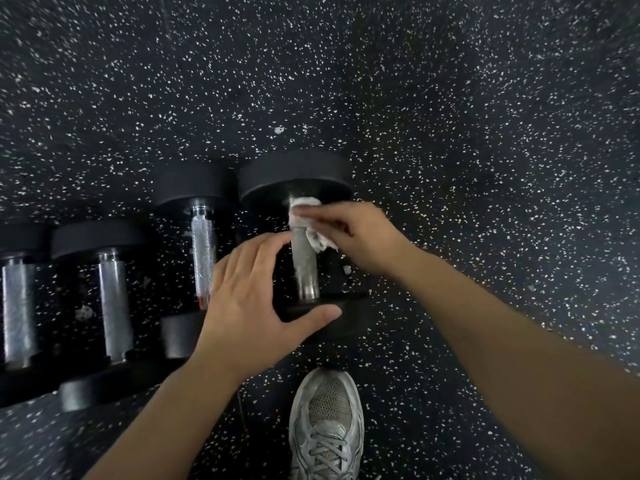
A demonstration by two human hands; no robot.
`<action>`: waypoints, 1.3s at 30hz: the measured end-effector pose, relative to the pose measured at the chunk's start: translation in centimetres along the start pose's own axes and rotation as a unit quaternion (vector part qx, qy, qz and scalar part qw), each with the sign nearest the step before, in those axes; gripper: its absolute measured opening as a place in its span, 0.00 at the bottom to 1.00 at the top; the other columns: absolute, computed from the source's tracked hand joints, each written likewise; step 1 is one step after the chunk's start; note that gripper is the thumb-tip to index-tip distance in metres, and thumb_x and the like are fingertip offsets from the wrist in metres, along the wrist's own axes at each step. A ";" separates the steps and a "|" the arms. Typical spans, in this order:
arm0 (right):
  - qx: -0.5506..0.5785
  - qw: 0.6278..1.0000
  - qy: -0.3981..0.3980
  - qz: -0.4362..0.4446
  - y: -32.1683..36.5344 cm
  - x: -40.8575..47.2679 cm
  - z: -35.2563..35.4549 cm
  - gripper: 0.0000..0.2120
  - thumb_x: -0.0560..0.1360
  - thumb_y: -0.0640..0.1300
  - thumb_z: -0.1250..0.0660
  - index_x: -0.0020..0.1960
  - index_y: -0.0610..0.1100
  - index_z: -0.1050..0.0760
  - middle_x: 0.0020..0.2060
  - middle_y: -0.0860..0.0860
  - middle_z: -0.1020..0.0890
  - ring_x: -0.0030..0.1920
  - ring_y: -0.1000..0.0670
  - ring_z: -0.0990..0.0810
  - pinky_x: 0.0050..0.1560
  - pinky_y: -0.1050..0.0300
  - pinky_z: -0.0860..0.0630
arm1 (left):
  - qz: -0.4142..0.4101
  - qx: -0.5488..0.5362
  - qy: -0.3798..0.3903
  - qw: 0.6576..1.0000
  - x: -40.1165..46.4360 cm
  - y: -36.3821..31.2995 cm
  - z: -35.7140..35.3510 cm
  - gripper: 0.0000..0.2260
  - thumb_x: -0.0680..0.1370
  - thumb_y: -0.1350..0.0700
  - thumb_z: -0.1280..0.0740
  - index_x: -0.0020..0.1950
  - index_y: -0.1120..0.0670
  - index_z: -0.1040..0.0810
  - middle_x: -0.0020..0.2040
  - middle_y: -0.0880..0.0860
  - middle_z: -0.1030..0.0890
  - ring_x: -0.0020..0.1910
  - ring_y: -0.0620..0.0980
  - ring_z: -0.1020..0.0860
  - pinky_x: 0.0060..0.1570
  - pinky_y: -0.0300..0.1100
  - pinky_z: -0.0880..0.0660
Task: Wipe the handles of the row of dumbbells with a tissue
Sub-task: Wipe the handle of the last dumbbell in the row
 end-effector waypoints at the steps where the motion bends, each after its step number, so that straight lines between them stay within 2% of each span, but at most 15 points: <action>1: 0.002 1.000 0.024 0.006 0.1 -0.2 -0.5 0.16 0.83 0.48 0.35 0.69 0.58 0.23 0.43 0.66 0.19 0.44 0.68 0.22 0.48 0.67 0.26 | 0.002 -0.003 0.000 1.000 0.0 0.0 0.0 0.46 0.67 0.18 0.41 0.78 0.42 0.38 0.76 0.44 0.31 0.77 0.47 0.36 0.79 0.53 0.41; 2: 0.002 0.998 0.061 0.013 0.4 -0.6 -1.0 0.16 0.83 0.46 0.34 0.69 0.56 0.22 0.42 0.67 0.22 0.44 0.69 0.23 0.48 0.70 0.28 | 0.004 -0.003 0.000 1.000 0.0 0.1 0.0 0.46 0.67 0.19 0.39 0.78 0.43 0.37 0.76 0.44 0.32 0.77 0.47 0.36 0.80 0.53 0.41; 5: -0.011 0.981 0.192 0.019 0.9 -2.1 -2.4 0.15 0.82 0.46 0.33 0.68 0.56 0.21 0.53 0.58 0.15 0.48 0.58 0.18 0.52 0.62 0.23 | 0.010 -0.004 -0.010 1.000 -0.3 0.6 0.3 0.45 0.67 0.22 0.36 0.78 0.43 0.37 0.76 0.45 0.31 0.77 0.47 0.36 0.78 0.48 0.44; 7: -0.035 0.974 0.223 0.022 1.3 -2.3 -2.4 0.15 0.82 0.48 0.34 0.68 0.56 0.21 0.55 0.56 0.14 0.45 0.59 0.18 0.49 0.64 0.23 | 0.012 -0.009 -0.012 1.000 -0.4 0.8 0.4 0.44 0.67 0.23 0.36 0.78 0.43 0.36 0.76 0.45 0.31 0.77 0.48 0.35 0.78 0.47 0.44; 10: -0.036 0.995 0.096 0.013 1.7 -0.7 -0.6 0.15 0.84 0.49 0.36 0.69 0.57 0.23 0.42 0.68 0.17 0.40 0.66 0.21 0.42 0.66 0.26 | 0.006 -0.010 -0.013 1.000 -0.4 0.7 0.4 0.44 0.67 0.23 0.36 0.78 0.43 0.37 0.76 0.45 0.31 0.77 0.47 0.36 0.78 0.47 0.45; 13: 0.004 0.999 -0.025 -0.023 0.7 0.6 0.4 0.15 0.83 0.49 0.36 0.68 0.59 0.21 0.42 0.69 0.20 0.39 0.68 0.23 0.43 0.66 0.29 | 0.014 -0.018 -0.006 1.000 -0.5 0.9 0.4 0.45 0.67 0.22 0.36 0.79 0.42 0.38 0.77 0.44 0.33 0.78 0.46 0.38 0.78 0.46 0.46; 16: -0.014 0.999 0.029 -0.004 0.5 -0.3 -1.2 0.16 0.83 0.45 0.35 0.68 0.58 0.21 0.40 0.70 0.25 0.40 0.69 0.26 0.45 0.66 0.32 | 0.028 -0.021 0.009 0.999 -0.9 1.7 0.6 0.46 0.66 0.21 0.37 0.80 0.40 0.39 0.78 0.43 0.35 0.79 0.46 0.39 0.78 0.47 0.48; 21: -0.036 0.968 0.247 0.001 0.9 -3.1 -2.9 0.15 0.83 0.47 0.35 0.67 0.59 0.21 0.62 0.62 0.18 0.57 0.60 0.19 0.61 0.58 0.23 | 0.037 -0.012 0.008 0.999 -1.9 4.2 1.7 0.47 0.66 0.20 0.37 0.80 0.41 0.39 0.78 0.44 0.33 0.78 0.48 0.37 0.79 0.50 0.46; 22: -0.044 0.971 0.236 0.003 1.2 -2.8 -2.7 0.15 0.84 0.48 0.36 0.67 0.60 0.22 0.61 0.62 0.18 0.54 0.61 0.19 0.58 0.61 0.23 | 0.043 -0.014 0.006 0.999 -2.0 4.4 1.8 0.47 0.65 0.21 0.37 0.80 0.41 0.39 0.78 0.44 0.33 0.78 0.49 0.37 0.79 0.52 0.45; 24: -0.037 0.992 0.121 0.008 1.8 -1.2 -1.3 0.15 0.84 0.49 0.37 0.68 0.61 0.23 0.53 0.62 0.18 0.43 0.61 0.20 0.46 0.64 0.26 | 0.051 -0.020 0.001 0.998 -2.0 4.6 1.9 0.47 0.65 0.21 0.36 0.80 0.42 0.39 0.78 0.45 0.32 0.78 0.50 0.36 0.79 0.54 0.45; 27: -0.043 0.999 -0.019 0.002 1.6 0.4 -0.1 0.15 0.84 0.49 0.37 0.68 0.59 0.22 0.52 0.57 0.14 0.40 0.62 0.24 0.43 0.62 0.30 | 0.039 -0.013 -0.003 0.999 -2.0 4.3 2.0 0.47 0.66 0.20 0.37 0.80 0.42 0.39 0.77 0.45 0.32 0.78 0.49 0.36 0.79 0.53 0.45; 32: -0.078 0.988 0.130 -0.029 1.7 -1.1 -1.8 0.14 0.83 0.49 0.36 0.67 0.60 0.22 0.41 0.60 0.18 0.35 0.54 0.23 0.41 0.53 0.25 | 0.021 0.013 0.001 1.000 -2.1 4.0 3.2 0.46 0.67 0.21 0.38 0.80 0.42 0.40 0.78 0.45 0.33 0.78 0.48 0.37 0.79 0.49 0.46; 35: -0.066 0.974 0.212 -0.048 2.7 -2.8 -2.6 0.14 0.83 0.49 0.35 0.65 0.62 0.21 0.49 0.56 0.14 0.40 0.56 0.20 0.46 0.59 0.23 | -0.004 0.043 -0.002 0.999 -2.4 3.3 5.6 0.46 0.69 0.21 0.39 0.81 0.43 0.40 0.78 0.45 0.33 0.79 0.49 0.37 0.80 0.51 0.45; 36: -0.057 0.976 0.204 -0.049 3.6 -3.2 -2.3 0.14 0.83 0.50 0.36 0.64 0.64 0.21 0.51 0.54 0.13 0.42 0.54 0.18 0.48 0.56 0.20 | -0.017 0.054 -0.010 0.998 -2.7 2.9 6.9 0.45 0.69 0.21 0.39 0.81 0.43 0.39 0.78 0.45 0.33 0.79 0.49 0.37 0.80 0.51 0.44; 39: 0.003 0.992 0.115 -0.044 8.0 -3.5 0.3 0.15 0.83 0.48 0.37 0.63 0.66 0.22 0.39 0.51 0.14 0.36 0.51 0.21 0.38 0.49 0.23 | -0.047 0.083 -0.052 0.994 -4.2 1.5 12.1 0.44 0.70 0.22 0.38 0.80 0.45 0.38 0.77 0.45 0.32 0.78 0.47 0.36 0.80 0.50 0.44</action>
Point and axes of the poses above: each hand's wrist, its own x-axis towards the middle knuckle, its own z-axis out of the back of the hand, y = z × x, the point moved 7 cm from there along x, towards the middle knuckle
